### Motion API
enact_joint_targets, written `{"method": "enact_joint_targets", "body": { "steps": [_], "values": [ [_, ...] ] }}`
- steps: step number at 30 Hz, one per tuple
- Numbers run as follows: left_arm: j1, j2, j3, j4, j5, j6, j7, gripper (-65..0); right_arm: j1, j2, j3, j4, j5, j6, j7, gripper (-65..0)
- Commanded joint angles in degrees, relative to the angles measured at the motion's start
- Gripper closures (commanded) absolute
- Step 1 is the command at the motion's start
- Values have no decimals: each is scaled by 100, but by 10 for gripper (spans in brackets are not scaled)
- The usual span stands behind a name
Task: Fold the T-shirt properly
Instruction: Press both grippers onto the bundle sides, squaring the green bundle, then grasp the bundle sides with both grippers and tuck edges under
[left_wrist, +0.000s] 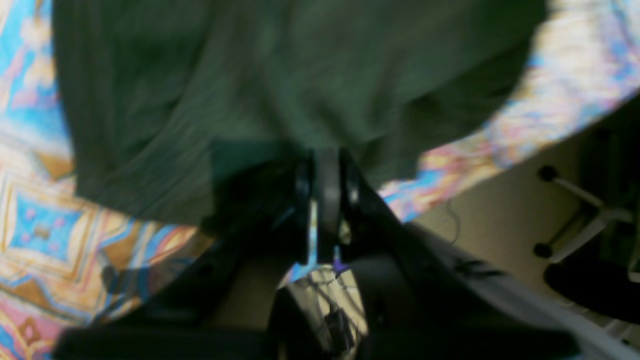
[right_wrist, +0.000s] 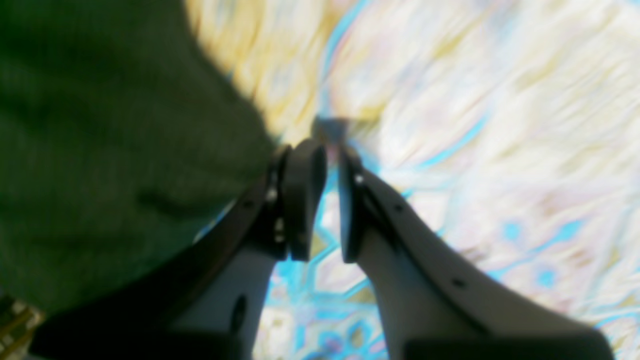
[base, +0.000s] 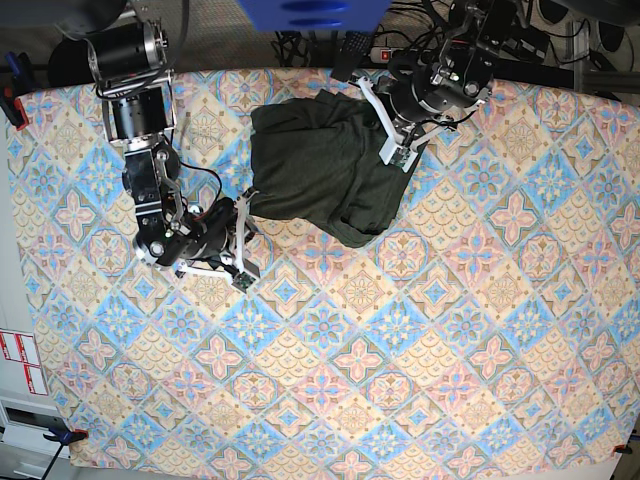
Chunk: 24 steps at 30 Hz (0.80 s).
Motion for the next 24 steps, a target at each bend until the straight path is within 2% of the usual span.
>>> {"method": "enact_joint_targets", "body": {
  "steps": [1, 6, 16, 19, 24],
  "values": [
    [-1, -3, 11, 56, -59, -51, -87, 0, 103, -20, 21, 19, 63, 17, 35, -82],
    [-10, -29, 2, -32, -50, -51, -78, 0, 322, -231, -40, -324, 55, 17, 35, -82],
    [-634, -29, 2, -1104, -59, -51, -122, 0, 357, -266, -1130, -614, 55, 17, 176, -82],
    [-898, -29, 2, -1333, -59, -51, -122, 0, 331, -222, -1165, -597, 55, 17, 141, -82],
    [-1364, -3, 2, -1658, -59, -51, -122, 0, -258, 103, -1122, -43, 55, 17, 141, -82]
  ]
}}
